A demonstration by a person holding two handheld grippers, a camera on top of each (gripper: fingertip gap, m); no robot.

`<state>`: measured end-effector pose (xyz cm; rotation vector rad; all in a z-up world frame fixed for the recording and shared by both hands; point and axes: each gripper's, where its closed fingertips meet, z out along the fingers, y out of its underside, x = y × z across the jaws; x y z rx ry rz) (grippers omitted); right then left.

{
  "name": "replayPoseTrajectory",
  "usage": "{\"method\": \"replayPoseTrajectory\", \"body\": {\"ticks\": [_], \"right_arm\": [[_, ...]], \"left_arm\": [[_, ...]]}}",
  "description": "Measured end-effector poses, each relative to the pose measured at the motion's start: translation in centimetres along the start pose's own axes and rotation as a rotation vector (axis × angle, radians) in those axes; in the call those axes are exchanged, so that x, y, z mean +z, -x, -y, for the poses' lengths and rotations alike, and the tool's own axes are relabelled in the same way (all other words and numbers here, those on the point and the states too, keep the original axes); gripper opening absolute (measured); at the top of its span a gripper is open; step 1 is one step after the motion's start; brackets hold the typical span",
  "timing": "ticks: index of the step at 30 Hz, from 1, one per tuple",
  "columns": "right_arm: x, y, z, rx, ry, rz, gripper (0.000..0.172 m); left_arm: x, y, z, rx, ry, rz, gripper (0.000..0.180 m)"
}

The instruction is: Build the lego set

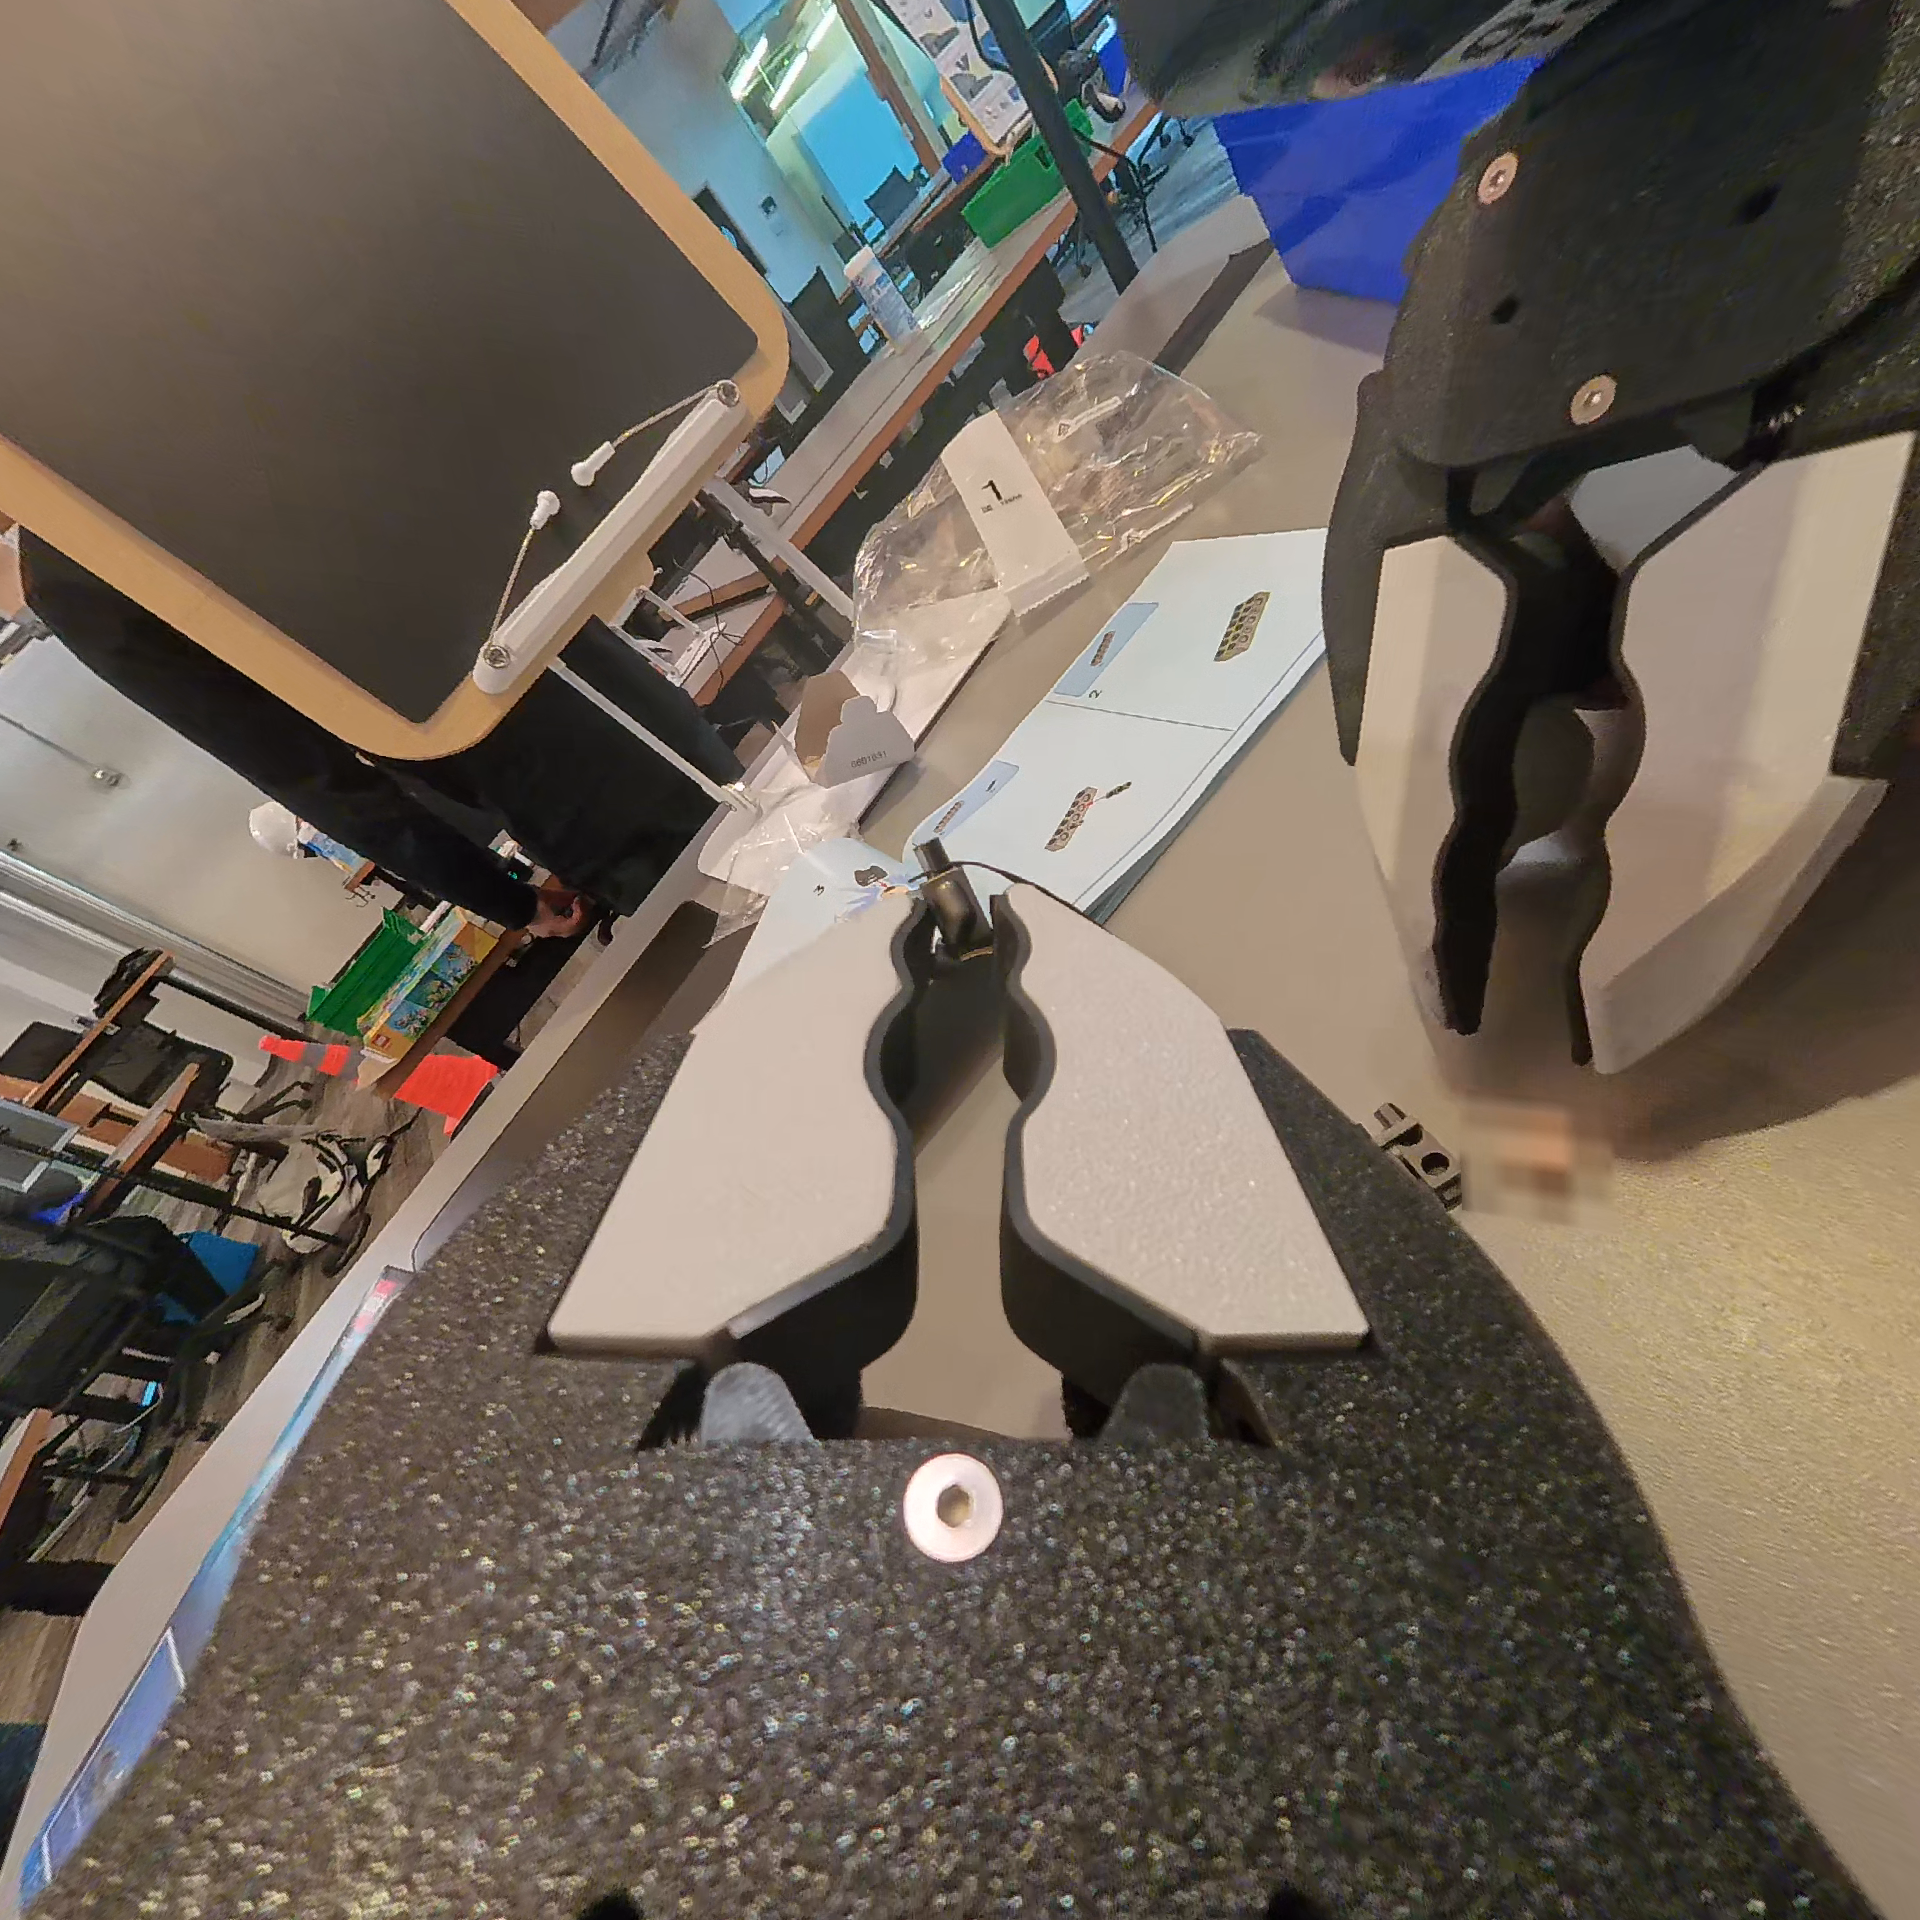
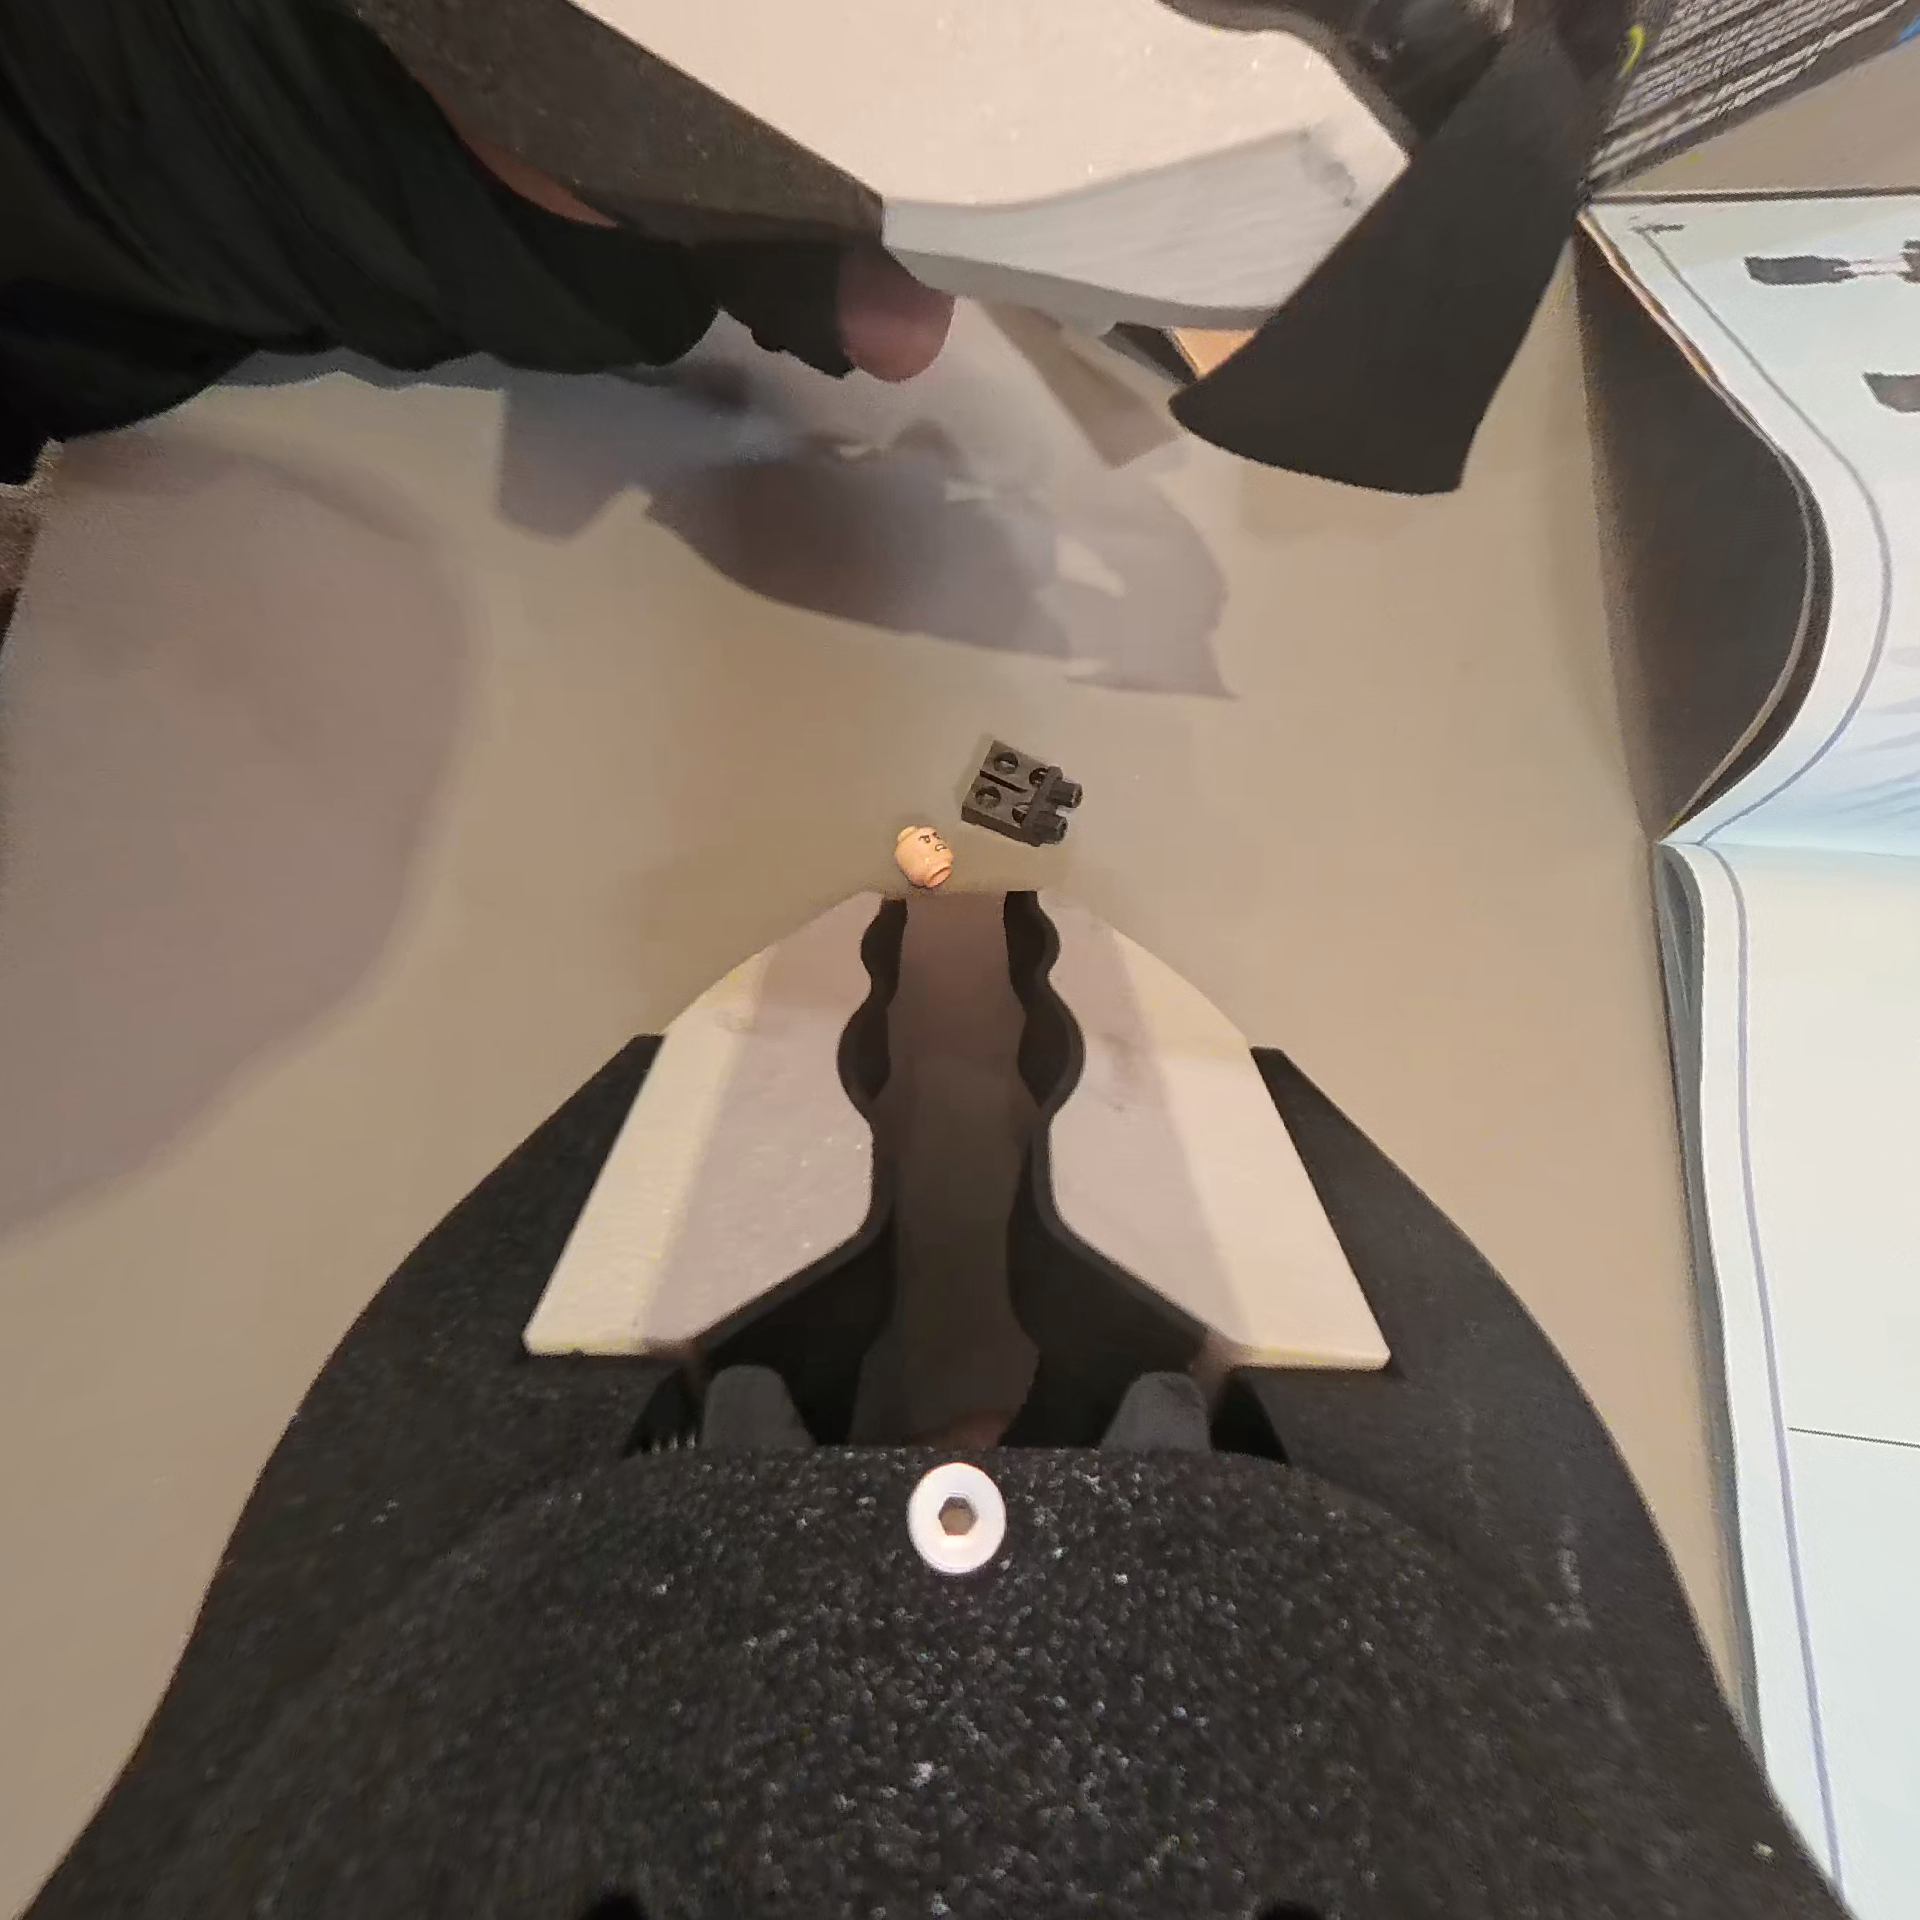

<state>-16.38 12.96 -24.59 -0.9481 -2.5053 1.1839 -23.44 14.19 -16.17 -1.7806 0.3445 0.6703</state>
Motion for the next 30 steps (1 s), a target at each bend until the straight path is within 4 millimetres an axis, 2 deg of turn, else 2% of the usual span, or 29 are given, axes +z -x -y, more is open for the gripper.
{"method": "replayPoseTrajectory", "body": {"ticks": [9,17,30], "right_arm": [[1.0,0.7,-0.8,-0.142,0.086,-0.067,0.024],[1.1,0.2,0.3,-0.095,0.043,-0.054,0.025],[1.3,2.7,-0.3,-0.265,0.065,0.037,0.024]], "left_arm": [[-0.4,0.4,0.6,0.010,-0.007,0.015,0.011],[-0.5,0.4,1.0,0.018,-0.015,0.020,0.011],[-0.6,0.5,0.9,0.026,-0.008,0.027,0.011]]}}
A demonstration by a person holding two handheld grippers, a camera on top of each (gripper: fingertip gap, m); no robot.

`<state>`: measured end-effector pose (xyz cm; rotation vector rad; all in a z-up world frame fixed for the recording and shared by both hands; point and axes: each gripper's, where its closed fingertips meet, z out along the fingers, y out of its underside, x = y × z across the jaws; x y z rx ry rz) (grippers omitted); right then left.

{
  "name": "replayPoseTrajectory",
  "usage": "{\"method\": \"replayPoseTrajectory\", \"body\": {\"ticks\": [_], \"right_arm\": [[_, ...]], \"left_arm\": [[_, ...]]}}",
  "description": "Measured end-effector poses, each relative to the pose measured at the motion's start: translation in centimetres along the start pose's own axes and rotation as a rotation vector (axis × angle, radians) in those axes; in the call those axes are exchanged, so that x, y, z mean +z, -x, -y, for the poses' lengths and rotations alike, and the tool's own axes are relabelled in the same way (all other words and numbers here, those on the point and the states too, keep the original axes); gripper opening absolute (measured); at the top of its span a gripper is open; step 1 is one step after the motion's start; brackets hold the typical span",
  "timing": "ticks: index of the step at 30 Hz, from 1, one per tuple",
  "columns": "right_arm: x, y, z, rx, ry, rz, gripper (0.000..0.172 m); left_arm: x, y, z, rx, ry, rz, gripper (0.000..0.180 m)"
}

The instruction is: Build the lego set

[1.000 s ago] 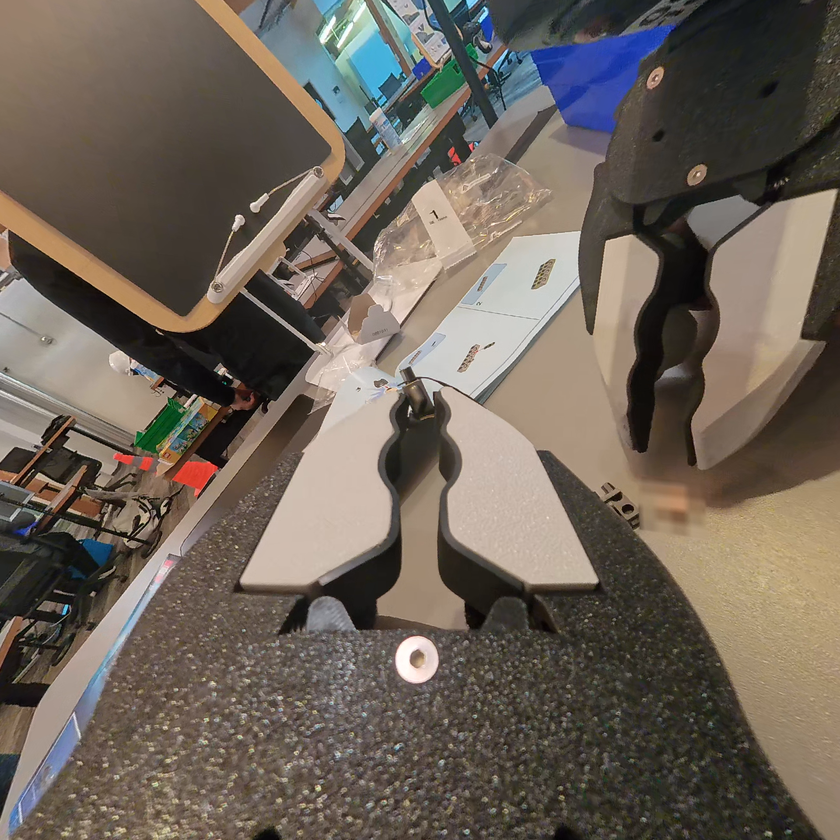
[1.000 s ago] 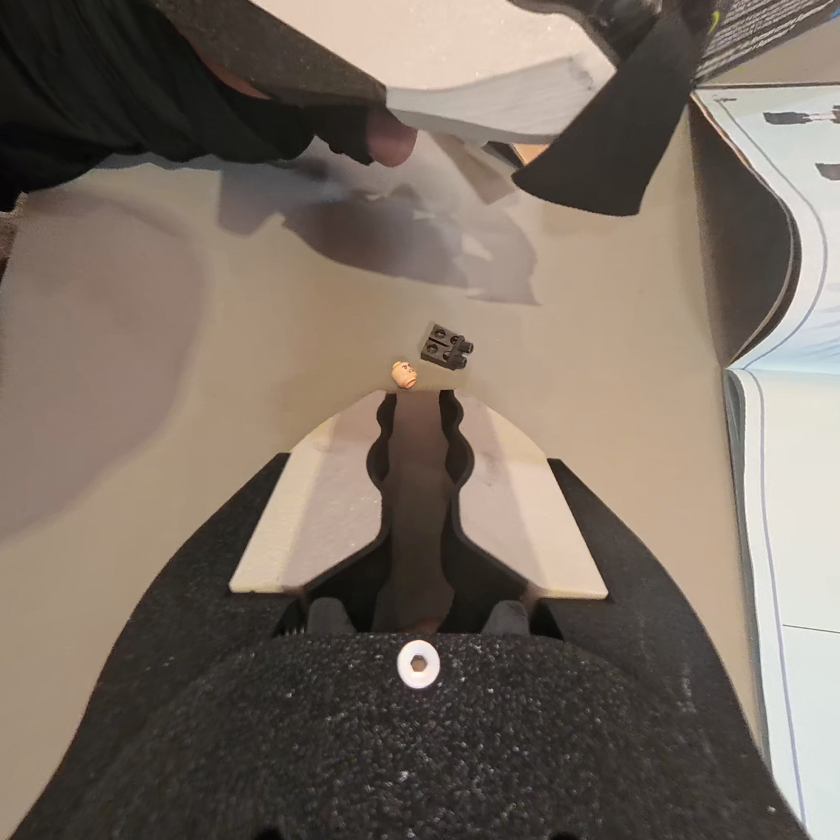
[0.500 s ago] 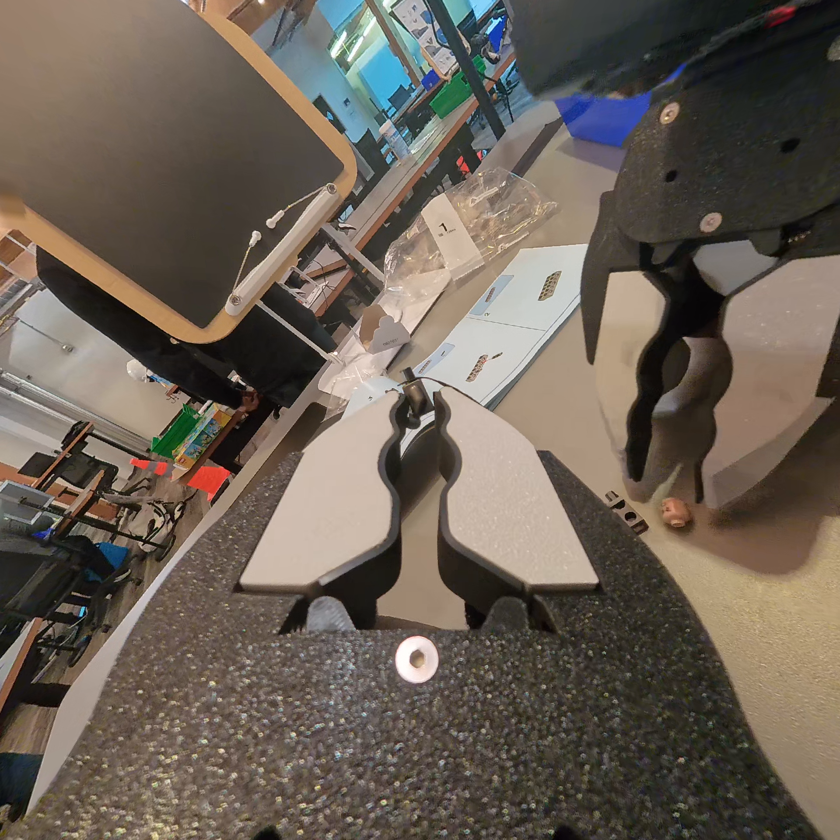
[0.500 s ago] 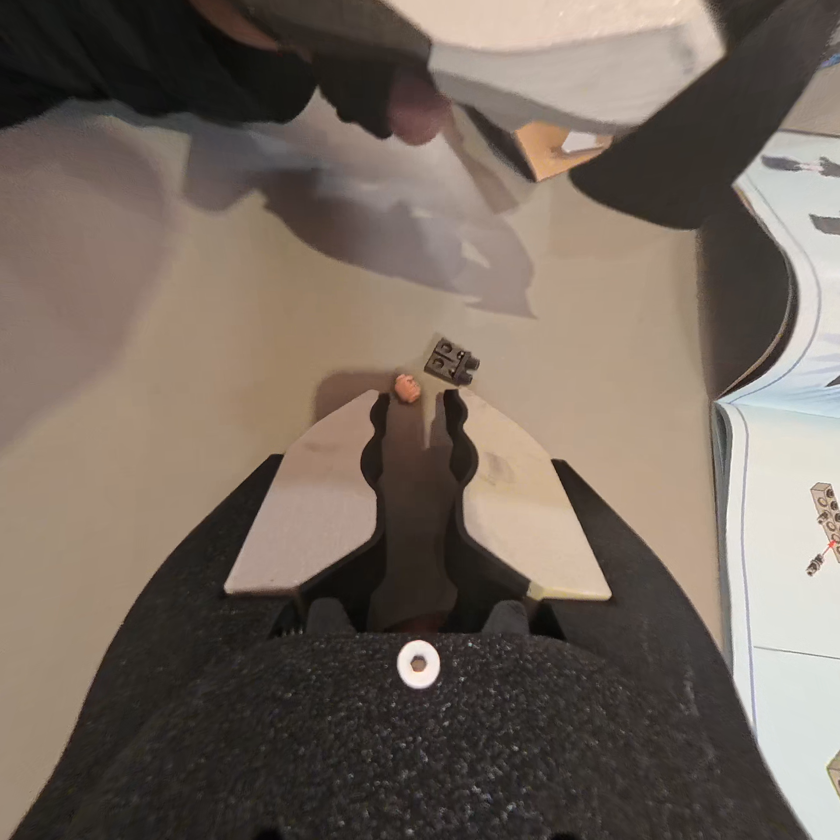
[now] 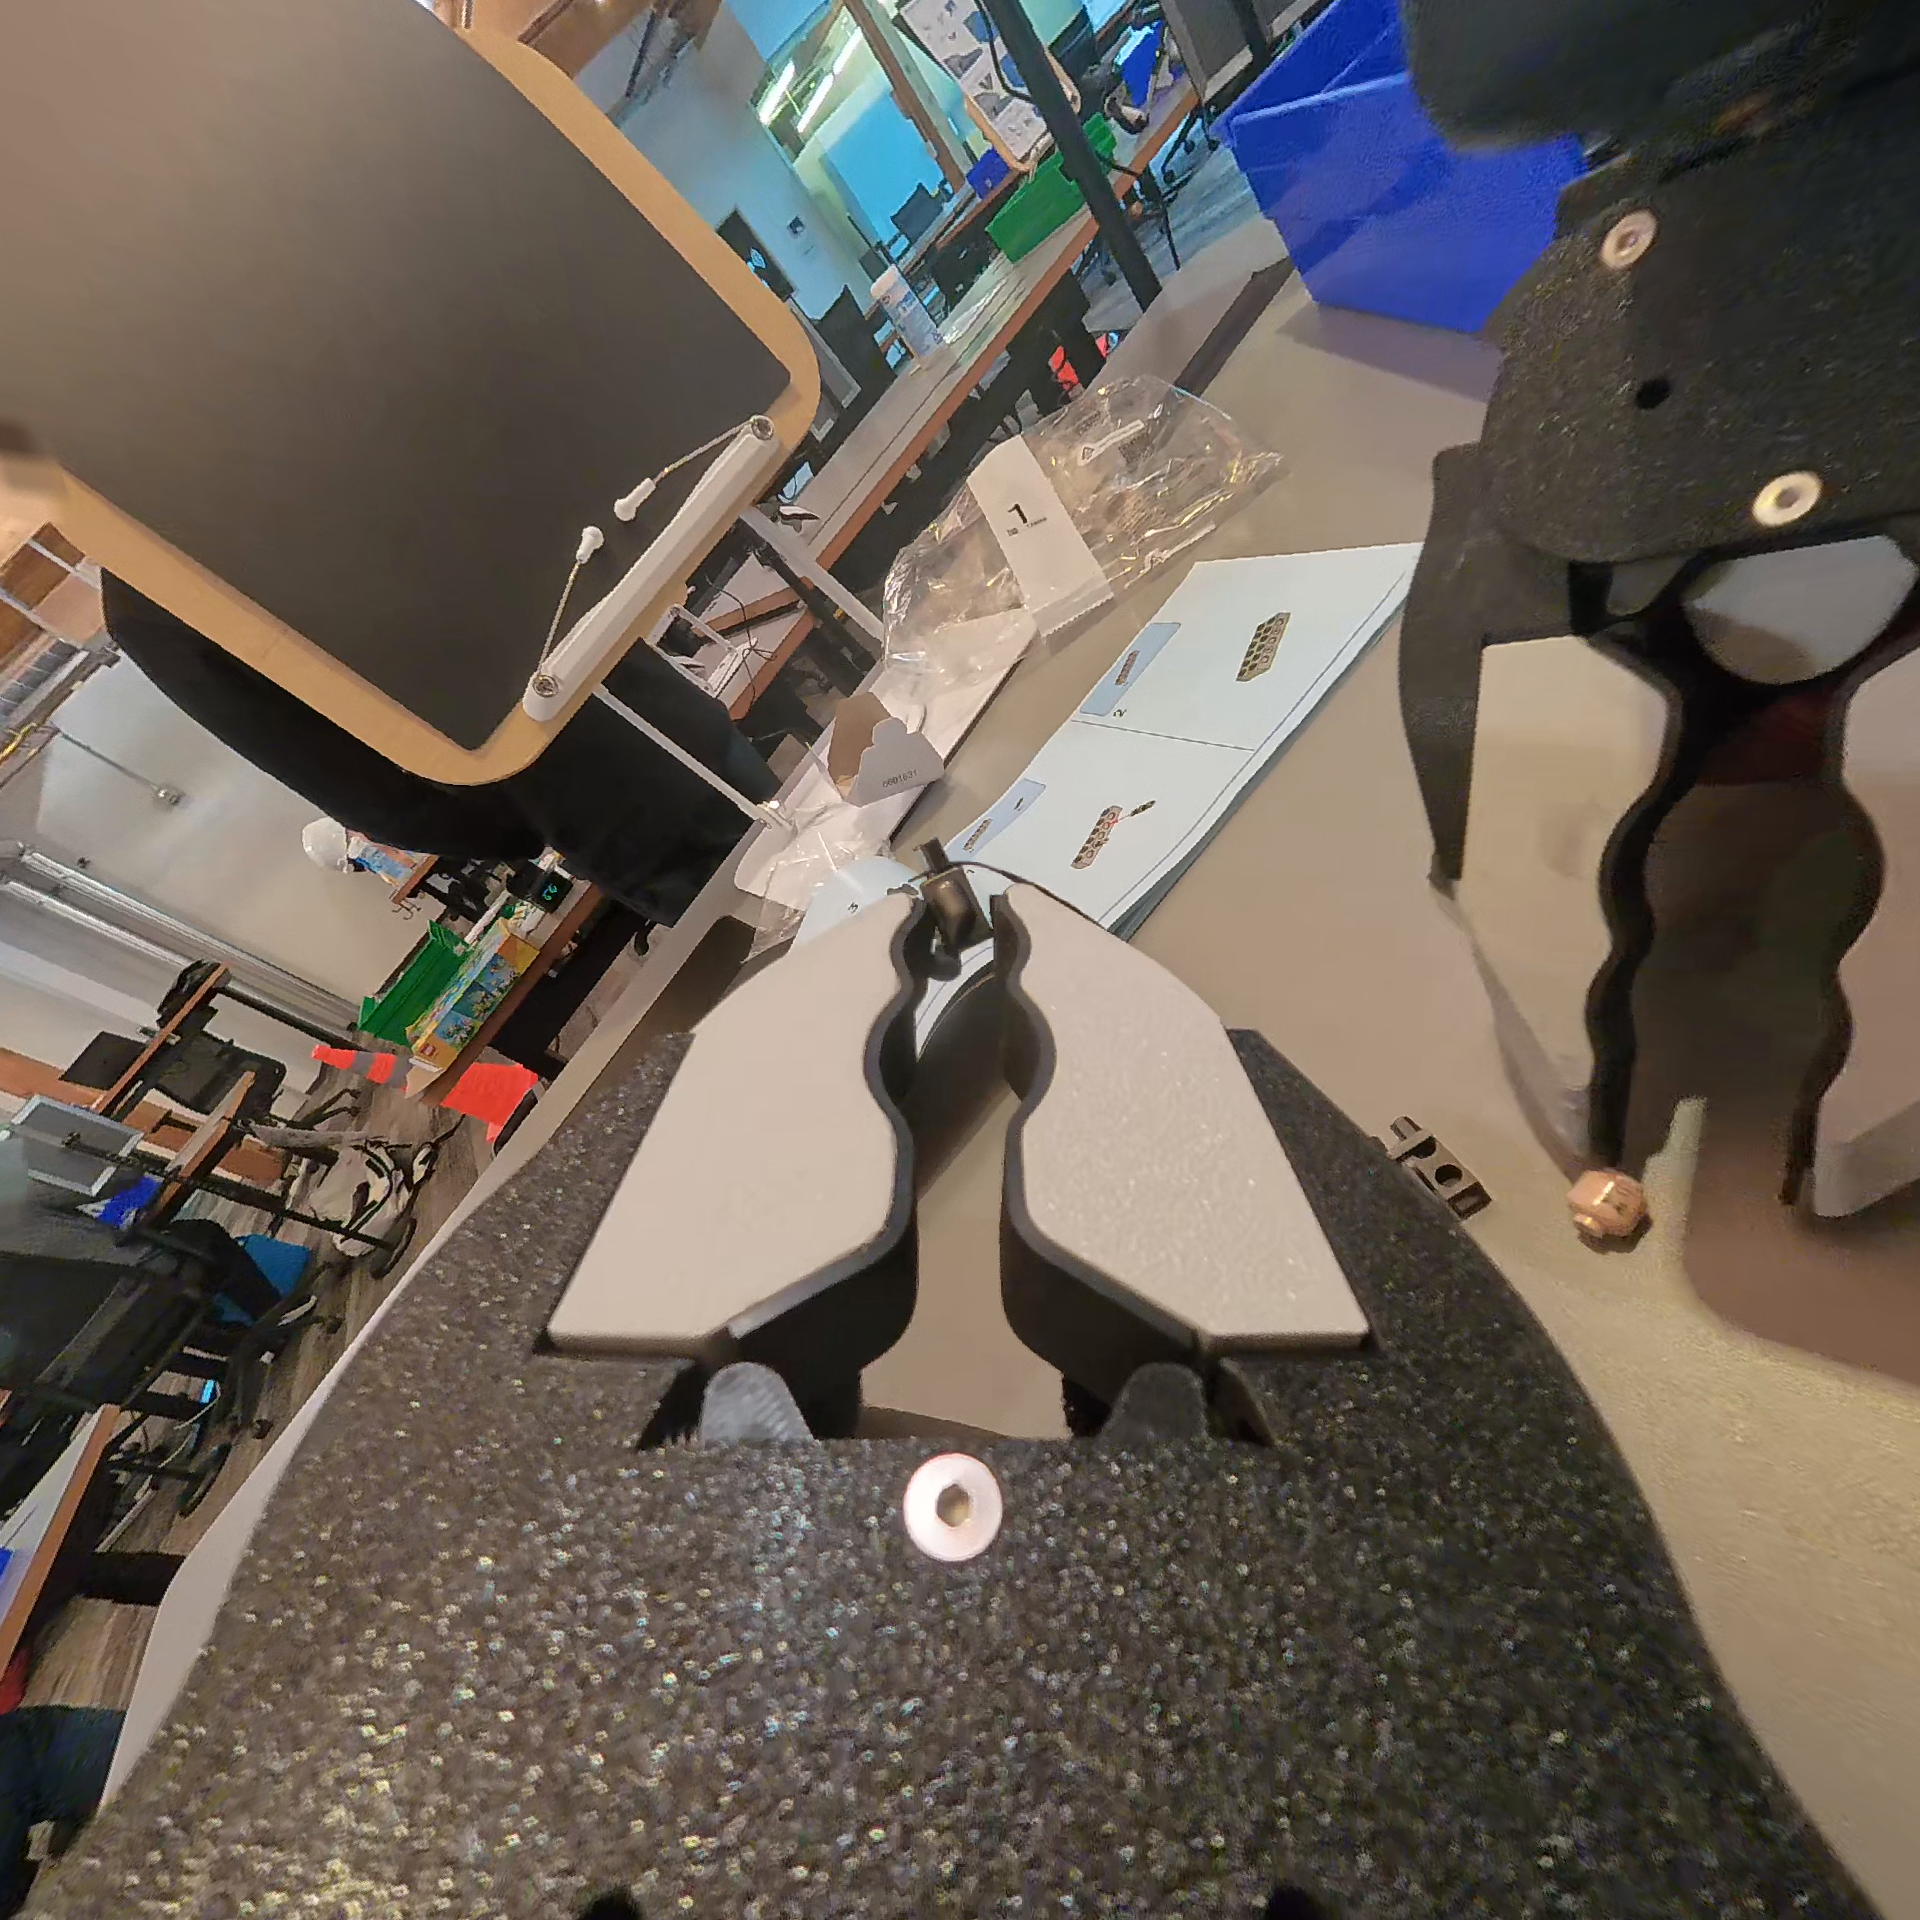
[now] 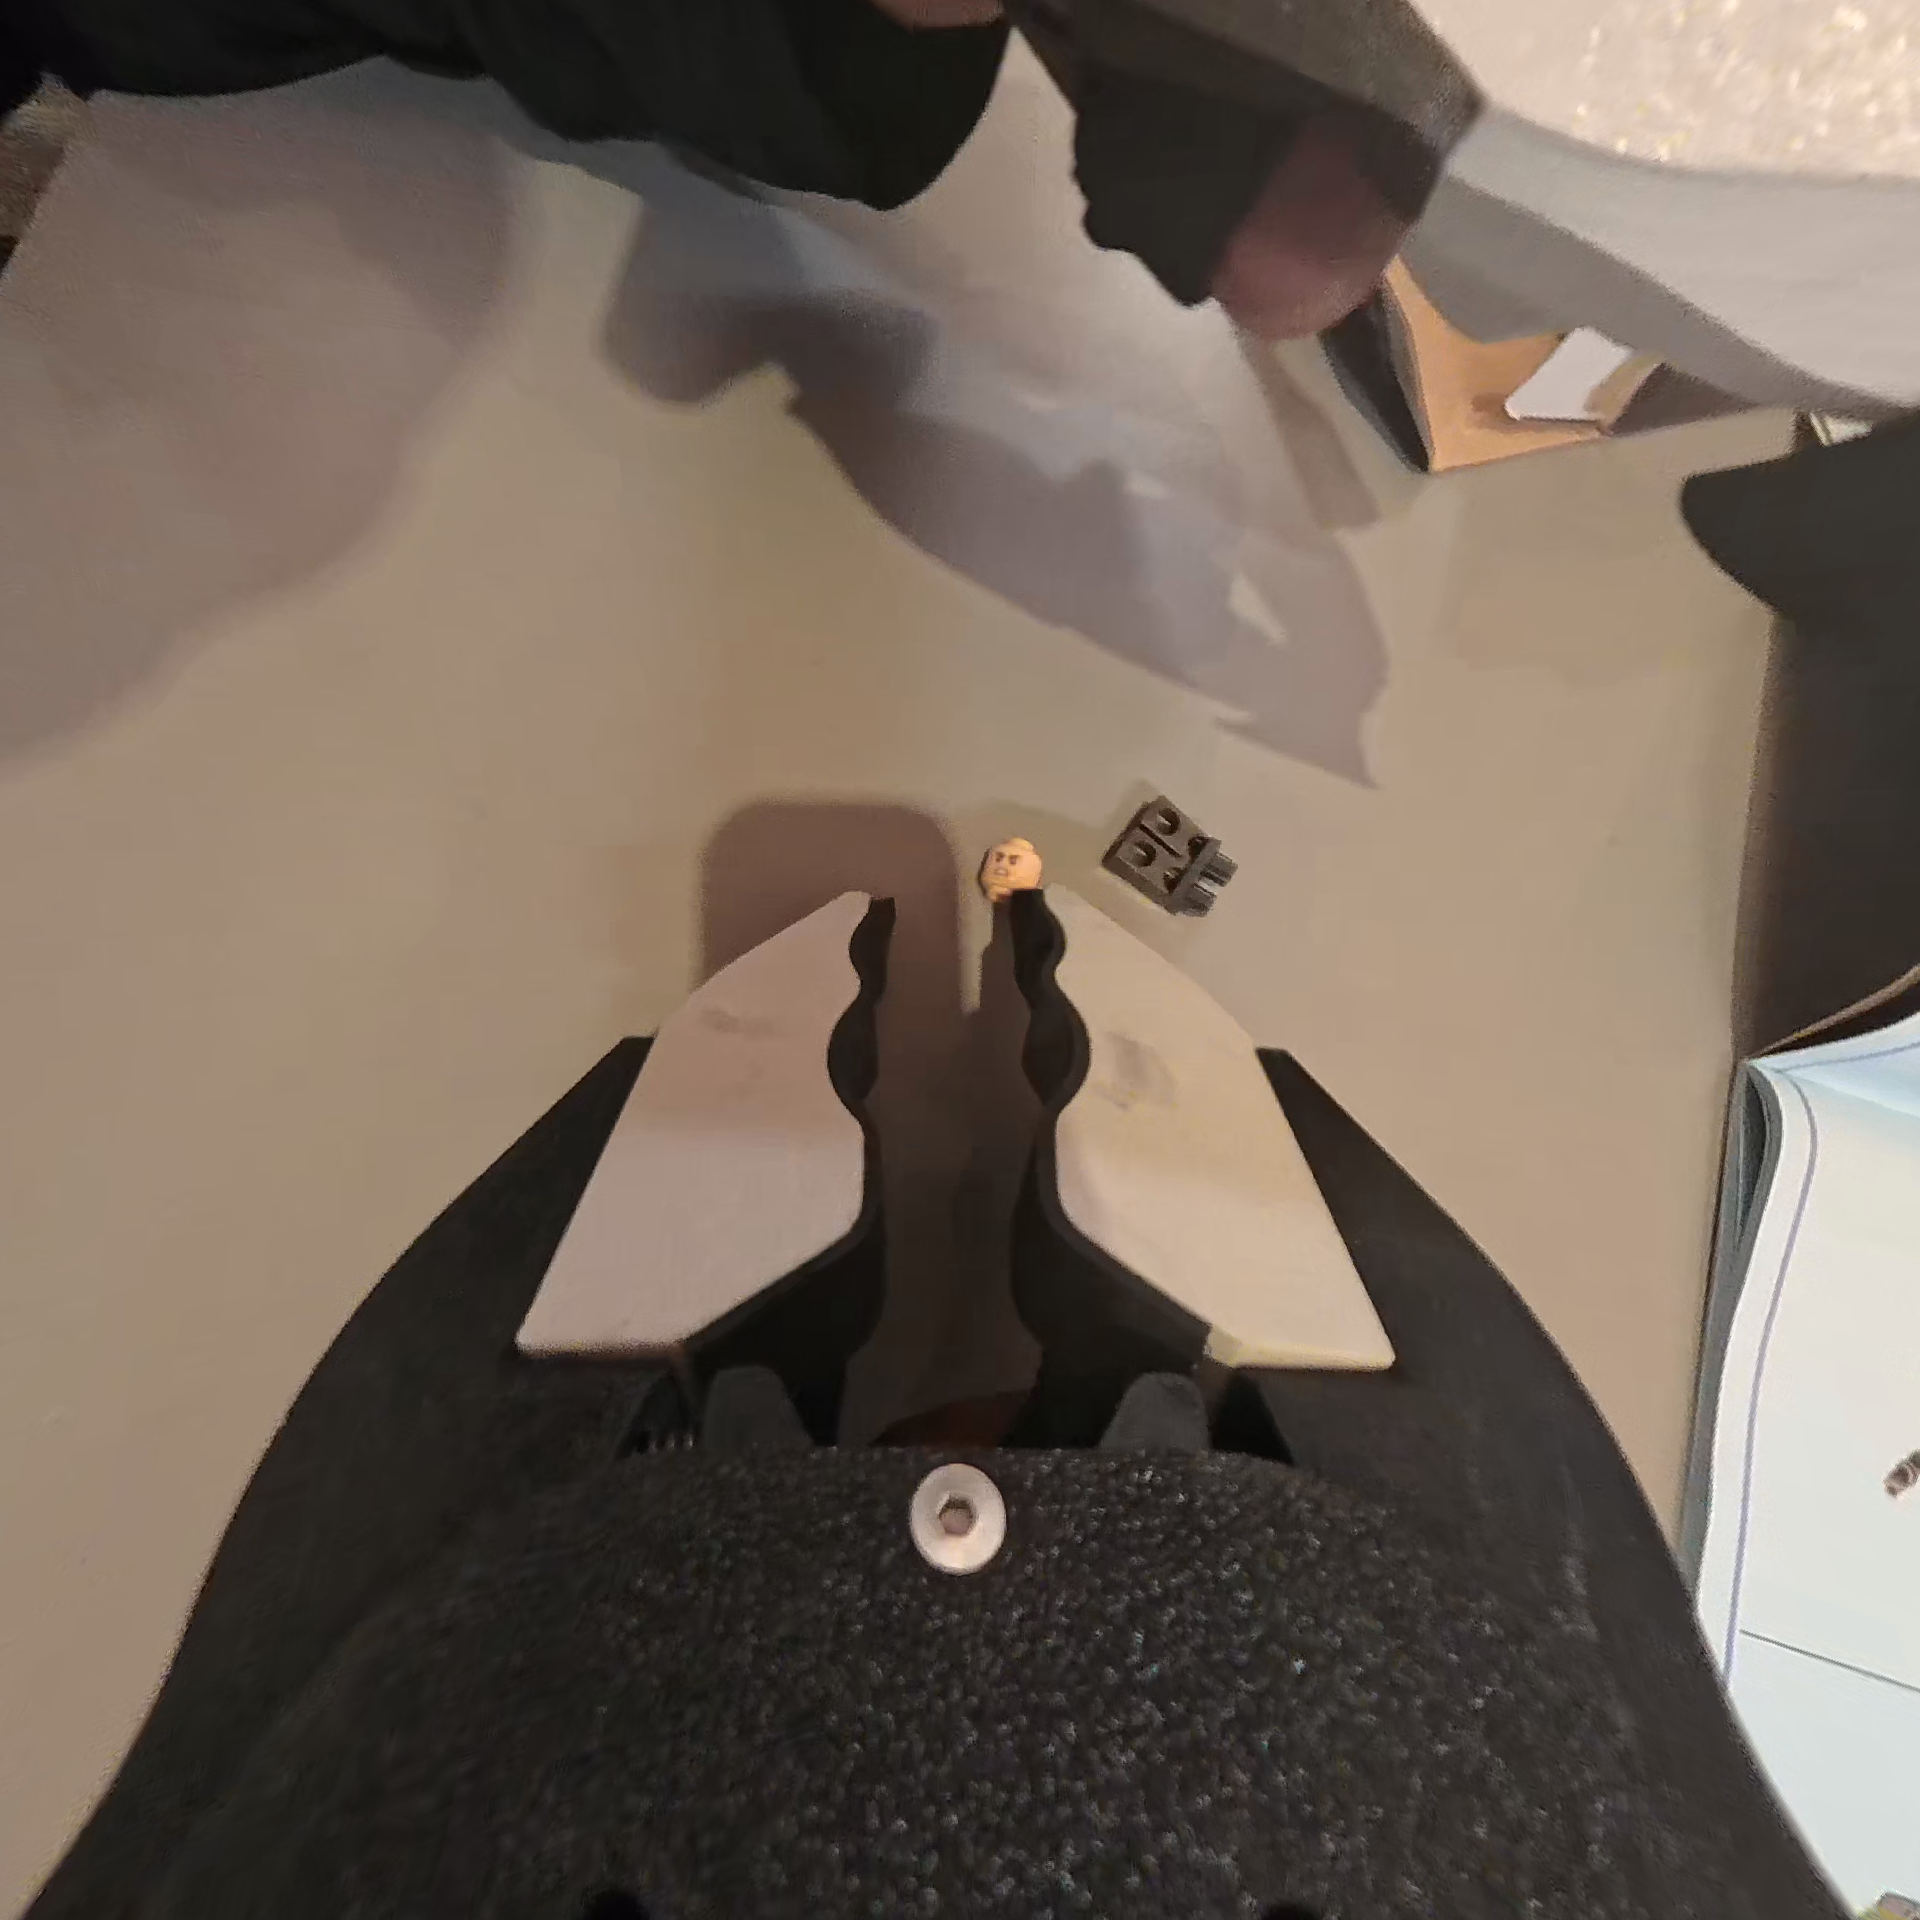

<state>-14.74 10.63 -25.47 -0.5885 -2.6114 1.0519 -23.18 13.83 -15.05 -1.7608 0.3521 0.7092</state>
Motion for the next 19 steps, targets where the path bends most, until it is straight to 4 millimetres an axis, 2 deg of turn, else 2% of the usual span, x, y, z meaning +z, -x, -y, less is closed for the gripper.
{"method": "replayPoseTrajectory", "body": {"ticks": [12,19], "right_arm": [[0.0,0.4,0.1,-0.051,0.004,-0.017,0.024],[0.3,1.3,1.2,-0.069,-0.031,-0.012,0.024]], "left_arm": [[-0.2,0.3,0.0,0.005,0.006,0.008,0.011],[-0.1,0.2,-0.1,0.007,0.012,0.005,0.011]]}}
